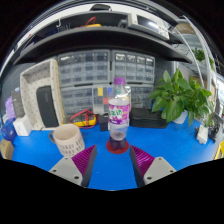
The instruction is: Pour water
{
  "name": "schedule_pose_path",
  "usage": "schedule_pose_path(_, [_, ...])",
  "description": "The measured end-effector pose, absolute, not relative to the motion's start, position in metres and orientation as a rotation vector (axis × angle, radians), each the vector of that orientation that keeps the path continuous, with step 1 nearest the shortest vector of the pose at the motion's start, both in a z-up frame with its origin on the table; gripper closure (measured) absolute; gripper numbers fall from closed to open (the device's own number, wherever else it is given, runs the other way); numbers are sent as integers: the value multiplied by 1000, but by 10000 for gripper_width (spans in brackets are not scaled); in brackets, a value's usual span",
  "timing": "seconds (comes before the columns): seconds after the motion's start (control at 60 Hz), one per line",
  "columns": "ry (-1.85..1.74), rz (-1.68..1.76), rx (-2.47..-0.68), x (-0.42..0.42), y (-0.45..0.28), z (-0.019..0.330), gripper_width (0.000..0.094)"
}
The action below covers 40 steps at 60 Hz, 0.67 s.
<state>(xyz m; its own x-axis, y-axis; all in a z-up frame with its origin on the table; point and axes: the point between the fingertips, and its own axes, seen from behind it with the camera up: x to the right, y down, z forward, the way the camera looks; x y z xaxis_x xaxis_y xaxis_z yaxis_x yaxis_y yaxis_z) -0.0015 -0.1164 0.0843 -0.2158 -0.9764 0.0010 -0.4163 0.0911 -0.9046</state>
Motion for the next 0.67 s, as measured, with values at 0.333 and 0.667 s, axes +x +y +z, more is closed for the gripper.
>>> schedule_pose_path(0.333, [1572,-1105,-1377,-55,-50,205,282])
schedule_pose_path(0.667, [1504,-1144,-1351,-88,-32,257,283])
